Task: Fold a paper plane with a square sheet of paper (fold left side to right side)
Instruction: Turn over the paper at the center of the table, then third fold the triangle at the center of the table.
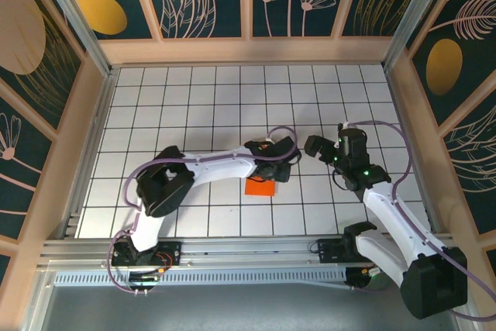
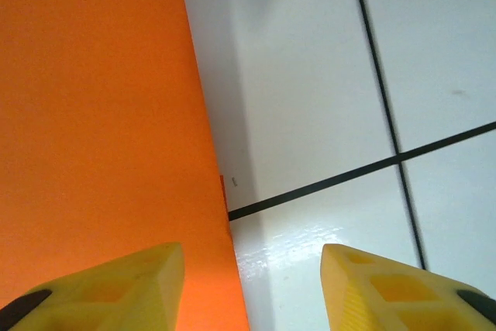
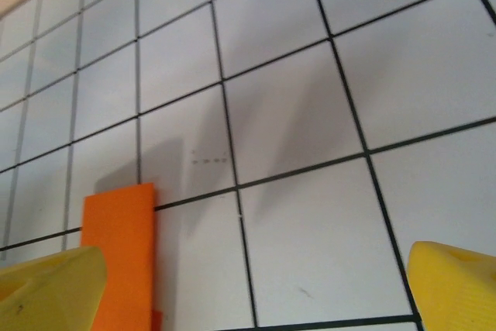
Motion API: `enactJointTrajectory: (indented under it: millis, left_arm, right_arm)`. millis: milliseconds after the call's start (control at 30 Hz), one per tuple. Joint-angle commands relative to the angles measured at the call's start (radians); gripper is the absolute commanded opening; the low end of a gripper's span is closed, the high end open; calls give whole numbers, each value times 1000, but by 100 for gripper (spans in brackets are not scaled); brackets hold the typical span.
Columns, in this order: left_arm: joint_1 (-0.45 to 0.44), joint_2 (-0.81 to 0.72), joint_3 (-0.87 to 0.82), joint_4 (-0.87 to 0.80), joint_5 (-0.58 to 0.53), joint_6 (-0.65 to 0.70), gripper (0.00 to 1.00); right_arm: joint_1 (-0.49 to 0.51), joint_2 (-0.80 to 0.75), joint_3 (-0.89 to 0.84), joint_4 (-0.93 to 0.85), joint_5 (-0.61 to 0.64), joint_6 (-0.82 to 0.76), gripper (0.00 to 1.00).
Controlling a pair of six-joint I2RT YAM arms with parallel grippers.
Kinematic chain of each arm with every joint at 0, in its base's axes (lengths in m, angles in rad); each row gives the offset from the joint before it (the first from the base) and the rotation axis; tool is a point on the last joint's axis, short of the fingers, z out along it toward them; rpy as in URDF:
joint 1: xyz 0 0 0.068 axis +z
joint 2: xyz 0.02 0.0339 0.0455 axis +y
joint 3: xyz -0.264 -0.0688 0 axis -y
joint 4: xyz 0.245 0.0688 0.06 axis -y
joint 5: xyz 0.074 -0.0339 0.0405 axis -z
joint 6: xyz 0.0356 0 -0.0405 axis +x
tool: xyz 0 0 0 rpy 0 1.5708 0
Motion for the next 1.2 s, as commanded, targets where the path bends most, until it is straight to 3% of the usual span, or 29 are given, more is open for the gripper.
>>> enactJointTrajectory:
  millis: [0,333,600,800,967,1167]
  left_arm:
    - [43,-124,-103,196,108,20,51]
    - [214,-457,-549,619,267,-77,55]
    - [332,-618,-852,921,322,-214,70]
    - [349,-648,-904,917,311,-225,72]
    - [348,-655,-898,870,292,-207,73]
    - [349,-647,-883,831,292,-188,73]
  right_arm:
    - [-8,-14,31,-22,-108,-1,95]
    - [29,123,-49,152,-403,159,53]
    - [189,324,-92,412,-448,279,28]
    - [241,501,-66,525,-476,298,1]
    - [250,599,-34,514,-466,268,0]
    - [250,612,-37,496,-428,246,0]
